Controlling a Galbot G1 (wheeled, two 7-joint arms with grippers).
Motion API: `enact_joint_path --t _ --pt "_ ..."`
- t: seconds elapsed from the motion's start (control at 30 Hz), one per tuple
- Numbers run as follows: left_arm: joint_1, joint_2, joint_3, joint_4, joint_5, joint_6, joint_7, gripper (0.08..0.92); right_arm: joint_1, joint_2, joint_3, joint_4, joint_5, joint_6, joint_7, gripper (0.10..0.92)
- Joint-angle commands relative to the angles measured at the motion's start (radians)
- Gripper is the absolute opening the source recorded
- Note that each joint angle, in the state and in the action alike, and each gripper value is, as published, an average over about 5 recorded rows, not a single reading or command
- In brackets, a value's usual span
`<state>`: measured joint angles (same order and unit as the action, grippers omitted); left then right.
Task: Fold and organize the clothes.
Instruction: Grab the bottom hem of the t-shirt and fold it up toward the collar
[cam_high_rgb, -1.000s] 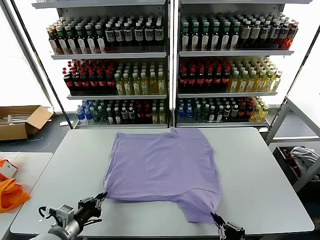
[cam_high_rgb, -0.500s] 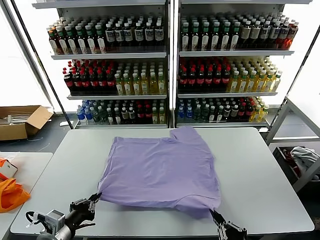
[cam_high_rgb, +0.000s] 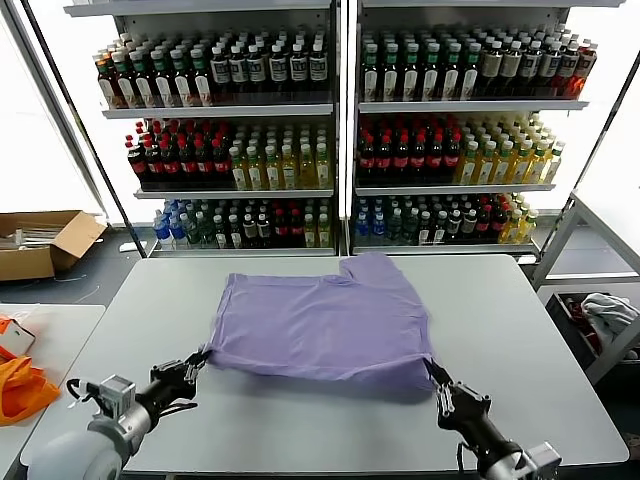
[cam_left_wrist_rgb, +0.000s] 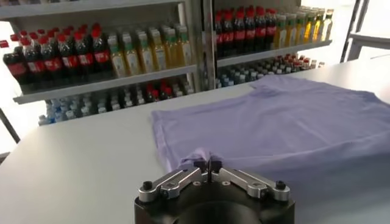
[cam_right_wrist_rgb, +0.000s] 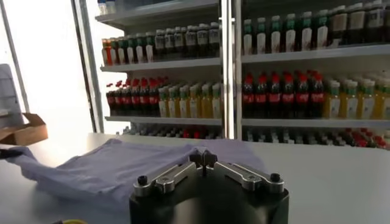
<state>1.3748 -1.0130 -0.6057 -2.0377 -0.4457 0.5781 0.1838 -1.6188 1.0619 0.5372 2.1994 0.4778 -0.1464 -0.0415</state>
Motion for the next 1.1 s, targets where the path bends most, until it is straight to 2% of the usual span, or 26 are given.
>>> enact_joint_path --t 0.03,0.3,0.4,0.53,0.7,1.1 --pt "-0.214 0.020 0.091 0.173 -0.051 -0.001 0.000 0.087 0.247 -0.041 -0.082 -0.150 0.070 -0.008 0.047 0.107" --pt "-0.333 0.011 0.168 0.344 -0.045 -0.002 0.000 0.087 0.521 -0.064 -0.262 -0.381 0.071 -0.042 0.037 0.110" --pt "-0.364 -0.006 0.185 0.393 -0.022 -0.002 -0.002 0.087 0.642 -0.055 -0.336 -0.466 0.071 -0.078 0.030 0.153" --pt "-0.372 -0.022 0.181 0.418 0.000 -0.002 -0.015 0.100 0.722 -0.031 -0.388 -0.531 0.034 -0.113 0.038 0.267" --pt "-0.339 -0.022 0.147 0.385 0.010 -0.001 -0.036 0.222 0.685 -0.017 -0.363 -0.514 0.007 -0.124 0.047 0.406" --pt "-0.204 0.002 0.062 0.200 0.014 -0.002 -0.066 0.569 0.309 -0.001 -0.164 -0.199 -0.033 -0.190 0.121 0.750"
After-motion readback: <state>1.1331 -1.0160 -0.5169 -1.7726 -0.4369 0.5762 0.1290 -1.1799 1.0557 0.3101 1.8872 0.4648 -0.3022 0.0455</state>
